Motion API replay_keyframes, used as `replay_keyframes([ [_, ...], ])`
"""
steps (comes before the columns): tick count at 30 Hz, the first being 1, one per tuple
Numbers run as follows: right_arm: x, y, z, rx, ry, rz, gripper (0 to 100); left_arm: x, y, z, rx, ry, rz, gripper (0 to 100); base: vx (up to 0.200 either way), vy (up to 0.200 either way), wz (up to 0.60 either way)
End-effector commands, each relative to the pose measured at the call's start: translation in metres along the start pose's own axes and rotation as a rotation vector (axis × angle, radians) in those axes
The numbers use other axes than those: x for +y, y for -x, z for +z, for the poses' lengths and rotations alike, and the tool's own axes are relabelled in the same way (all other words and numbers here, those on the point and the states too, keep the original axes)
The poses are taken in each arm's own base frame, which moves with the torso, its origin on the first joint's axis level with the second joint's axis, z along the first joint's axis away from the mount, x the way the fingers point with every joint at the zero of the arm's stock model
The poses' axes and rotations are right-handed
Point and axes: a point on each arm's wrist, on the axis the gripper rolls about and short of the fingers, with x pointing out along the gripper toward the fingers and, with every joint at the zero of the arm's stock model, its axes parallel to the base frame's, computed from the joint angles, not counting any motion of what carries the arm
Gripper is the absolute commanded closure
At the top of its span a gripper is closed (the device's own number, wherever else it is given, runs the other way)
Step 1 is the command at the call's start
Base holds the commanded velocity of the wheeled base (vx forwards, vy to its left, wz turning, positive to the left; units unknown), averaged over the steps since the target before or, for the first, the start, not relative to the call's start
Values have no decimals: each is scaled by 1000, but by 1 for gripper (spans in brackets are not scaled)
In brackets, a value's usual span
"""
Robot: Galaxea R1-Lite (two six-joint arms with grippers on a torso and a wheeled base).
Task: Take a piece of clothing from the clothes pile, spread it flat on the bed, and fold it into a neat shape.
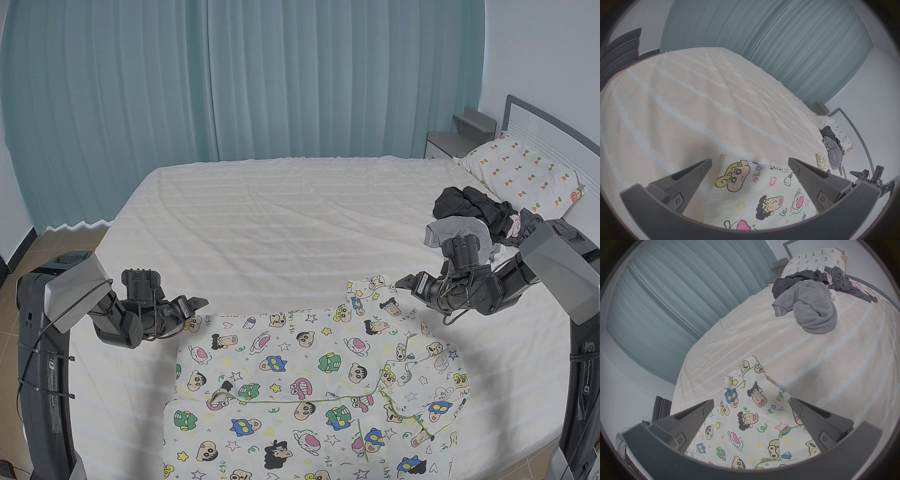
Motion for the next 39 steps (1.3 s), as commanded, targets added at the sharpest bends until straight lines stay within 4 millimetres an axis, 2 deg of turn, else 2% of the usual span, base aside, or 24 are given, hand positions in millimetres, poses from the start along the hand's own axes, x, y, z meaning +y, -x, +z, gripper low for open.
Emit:
replay_keyframes([
  [1, 1, 1, 1, -2, 2, 2, 0, 0, -6, -6, 17, -2, -3, 0, 0, 0, 0],
  [7, 1, 2, 1, 4, 1, 14, 0, 1, -11, -6, 33, 2, 3, 0, 0, 0, 0],
  [8, 2, 2, 2, 1, 1, 16, 0, -1, -12, -4, 49, 5, 11, 100, 0, 0, 0],
  [20, 2, 3, 2, 4, 2, 20, 0, -4, -19, 5, 29, 4, 15, 100, 0, 0, 0],
  [32, 2, 3, 3, 2, 5, 20, 0, 3, -24, 28, -81, 31, 64, 100, 0, 0, 0],
  [39, 2, 0, 3, -2, 4, 23, 0, 6, -26, 28, -83, 33, 68, 100, 0, 0, 0],
])
